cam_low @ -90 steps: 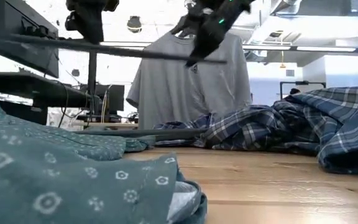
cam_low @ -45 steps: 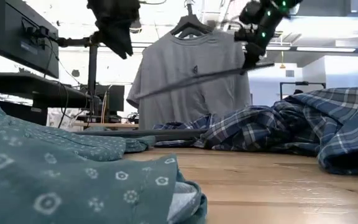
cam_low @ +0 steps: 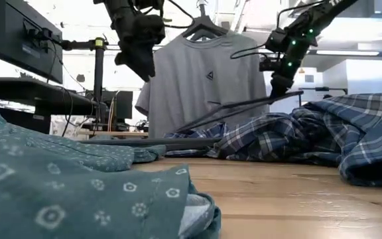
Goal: Hang clothes
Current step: Put the blue polo shirt on the gray hanger
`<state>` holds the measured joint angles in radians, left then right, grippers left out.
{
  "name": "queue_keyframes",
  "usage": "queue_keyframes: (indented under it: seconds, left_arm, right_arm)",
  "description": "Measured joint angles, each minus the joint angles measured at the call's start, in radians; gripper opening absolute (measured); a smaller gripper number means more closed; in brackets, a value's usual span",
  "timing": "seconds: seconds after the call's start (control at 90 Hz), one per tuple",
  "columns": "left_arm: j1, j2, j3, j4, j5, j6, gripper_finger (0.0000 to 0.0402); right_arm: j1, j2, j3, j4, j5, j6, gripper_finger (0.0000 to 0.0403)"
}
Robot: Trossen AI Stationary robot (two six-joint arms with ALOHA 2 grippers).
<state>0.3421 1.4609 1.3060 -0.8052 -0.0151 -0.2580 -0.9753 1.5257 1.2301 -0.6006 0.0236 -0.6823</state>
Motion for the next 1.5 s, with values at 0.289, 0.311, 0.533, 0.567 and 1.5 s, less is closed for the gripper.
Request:
queue_keyframes:
  seconds: [0.289, 0.311, 0.533, 0.567, 1.5]
  left_arm:
    - [0.040, 0.010, 0.000, 0.140, -0.012, 0.058, 0.0131]
    - [0.042, 0.012, 0.000, 0.148, -0.011, 0.061, 0.0131]
    - [0.056, 0.012, 0.000, 0.234, -0.012, 0.151, 0.0131]
    - [0.056, 0.013, 0.000, 0.248, -0.012, 0.160, 0.0131]
    - [0.121, 0.074, 0.000, 0.270, -0.077, 0.277, 0.0131]
  right_arm:
    - [0.001, 0.000, -0.023, 0.003, -0.055, 0.018, 0.0068]
    - [0.001, 0.000, -0.023, 0.003, -0.055, 0.006, 0.0068]
    - [-0.003, -0.002, -0.023, -0.021, -0.055, -0.002, 0.0068]
    - [-0.003, -0.001, -0.023, -0.022, -0.055, -0.004, 0.0068]
    - [-0.003, 0.000, -0.022, 0.056, -0.081, 0.054, 0.0068]
